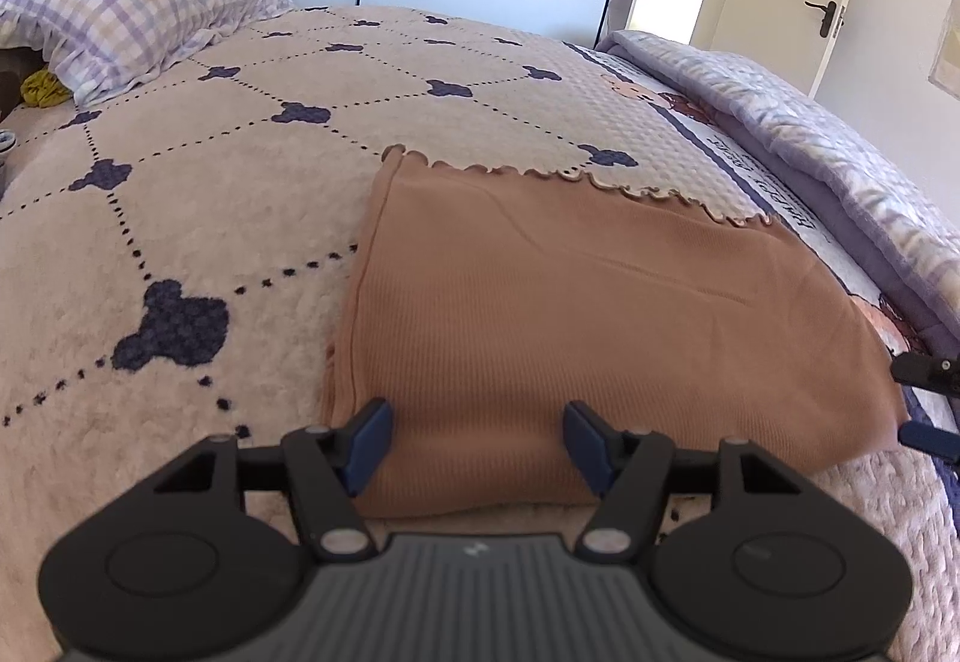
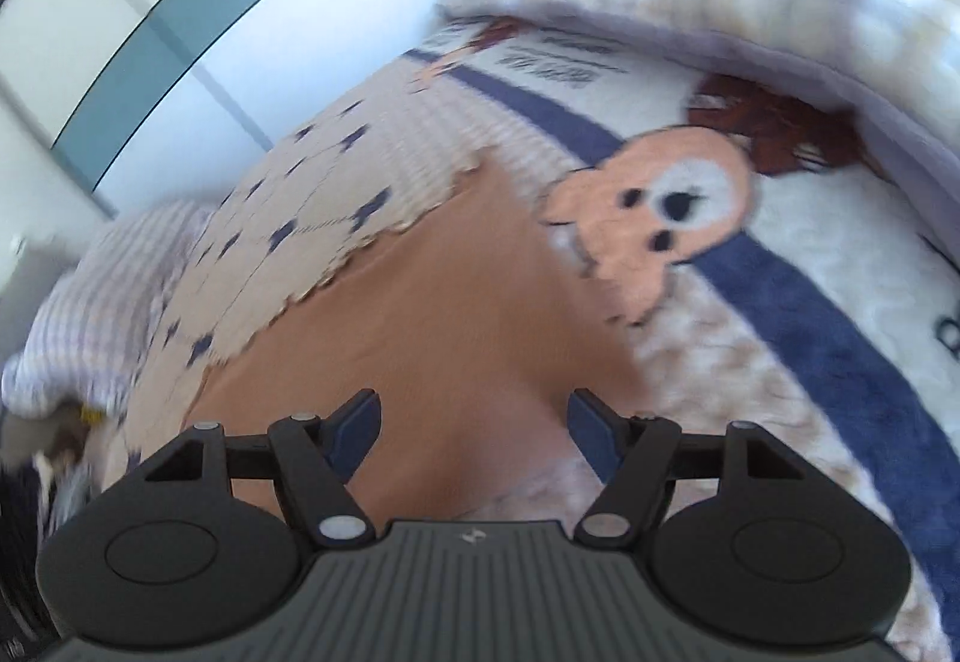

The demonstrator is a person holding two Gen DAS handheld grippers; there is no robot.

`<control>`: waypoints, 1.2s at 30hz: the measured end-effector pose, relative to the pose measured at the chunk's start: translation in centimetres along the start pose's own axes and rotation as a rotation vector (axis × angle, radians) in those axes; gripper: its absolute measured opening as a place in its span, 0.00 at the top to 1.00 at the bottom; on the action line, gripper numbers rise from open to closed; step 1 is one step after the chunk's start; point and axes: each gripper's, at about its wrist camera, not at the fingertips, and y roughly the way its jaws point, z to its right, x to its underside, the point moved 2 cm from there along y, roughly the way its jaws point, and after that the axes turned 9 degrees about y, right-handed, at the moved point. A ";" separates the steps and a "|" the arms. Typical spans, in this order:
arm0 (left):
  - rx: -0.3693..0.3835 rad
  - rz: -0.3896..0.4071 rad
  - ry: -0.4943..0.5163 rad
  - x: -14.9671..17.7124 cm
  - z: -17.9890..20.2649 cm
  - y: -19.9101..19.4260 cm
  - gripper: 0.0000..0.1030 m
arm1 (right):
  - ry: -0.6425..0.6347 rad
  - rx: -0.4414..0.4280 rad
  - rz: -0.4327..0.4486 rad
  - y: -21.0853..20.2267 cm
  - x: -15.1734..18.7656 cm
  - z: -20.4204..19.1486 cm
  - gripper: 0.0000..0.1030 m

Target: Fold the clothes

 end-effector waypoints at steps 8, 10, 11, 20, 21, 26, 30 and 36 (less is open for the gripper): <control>-0.005 0.001 -0.016 0.0 0.0 0.0 0.36 | 0.269 -0.017 0.027 0.8 0.6 3.2 0.27; -0.009 0.001 -0.013 0.0 0.1 0.0 0.36 | 0.242 -0.019 0.029 1.1 1.0 2.5 0.24; -0.012 0.001 -0.010 0.0 0.2 0.0 0.36 | 0.239 -0.019 0.036 1.2 1.2 2.3 0.23; -0.025 0.002 0.000 0.0 0.4 0.0 0.36 | 0.354 -0.042 0.076 1.4 1.6 3.0 0.30; -0.026 0.002 0.000 0.0 0.4 0.0 0.36 | 0.360 -0.035 0.083 1.3 1.7 3.0 0.33; -0.019 -0.001 -0.012 -0.1 0.3 0.0 0.36 | 0.398 0.004 0.061 0.9 1.8 3.5 0.46; -0.024 -0.002 -0.008 -0.1 0.4 0.1 0.35 | 0.422 -0.007 0.030 1.0 2.1 3.3 0.38; -0.031 0.002 0.002 0.0 0.6 0.0 0.35 | 0.333 -0.015 0.081 2.2 2.4 1.2 0.19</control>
